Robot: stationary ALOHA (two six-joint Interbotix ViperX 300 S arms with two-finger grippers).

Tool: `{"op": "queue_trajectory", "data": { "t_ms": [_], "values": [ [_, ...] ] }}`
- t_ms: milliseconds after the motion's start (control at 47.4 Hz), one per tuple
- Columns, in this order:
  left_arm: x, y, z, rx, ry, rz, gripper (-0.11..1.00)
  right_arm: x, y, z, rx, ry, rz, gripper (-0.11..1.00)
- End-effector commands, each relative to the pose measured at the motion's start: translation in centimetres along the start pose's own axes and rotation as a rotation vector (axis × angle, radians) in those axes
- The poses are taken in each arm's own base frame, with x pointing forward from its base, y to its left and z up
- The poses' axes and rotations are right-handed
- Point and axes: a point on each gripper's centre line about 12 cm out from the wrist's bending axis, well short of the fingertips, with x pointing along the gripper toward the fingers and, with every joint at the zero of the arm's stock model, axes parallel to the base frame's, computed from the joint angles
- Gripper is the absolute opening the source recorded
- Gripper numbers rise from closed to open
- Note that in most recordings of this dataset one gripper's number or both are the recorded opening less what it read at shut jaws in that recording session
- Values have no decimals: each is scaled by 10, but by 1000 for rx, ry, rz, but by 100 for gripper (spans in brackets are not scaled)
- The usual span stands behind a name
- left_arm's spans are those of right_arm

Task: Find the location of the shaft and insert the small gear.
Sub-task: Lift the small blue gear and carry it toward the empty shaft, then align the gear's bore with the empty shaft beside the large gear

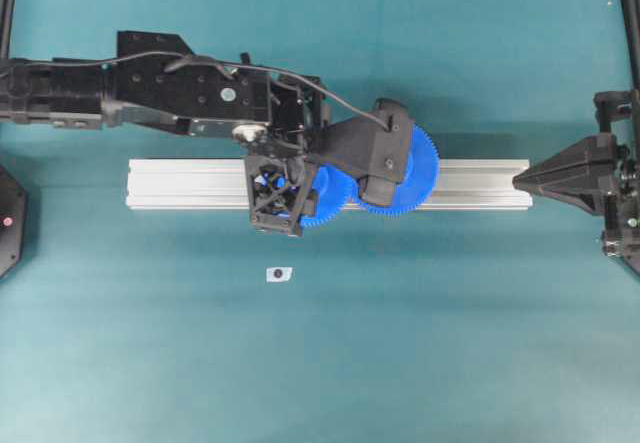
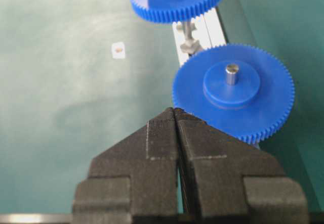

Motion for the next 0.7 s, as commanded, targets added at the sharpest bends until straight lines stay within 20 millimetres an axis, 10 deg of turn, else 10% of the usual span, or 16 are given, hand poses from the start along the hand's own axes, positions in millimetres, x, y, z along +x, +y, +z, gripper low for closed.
{"op": "queue_trajectory", "data": {
  "t_ms": [0, 675],
  "values": [
    [-16, 5, 9, 3, -50, 20, 64, 0, 1, 7, 8, -17, 1, 0],
    [-1, 9, 7, -1, -17, 13, 64, 0, 1, 7, 8, -17, 1, 0]
  ]
}}
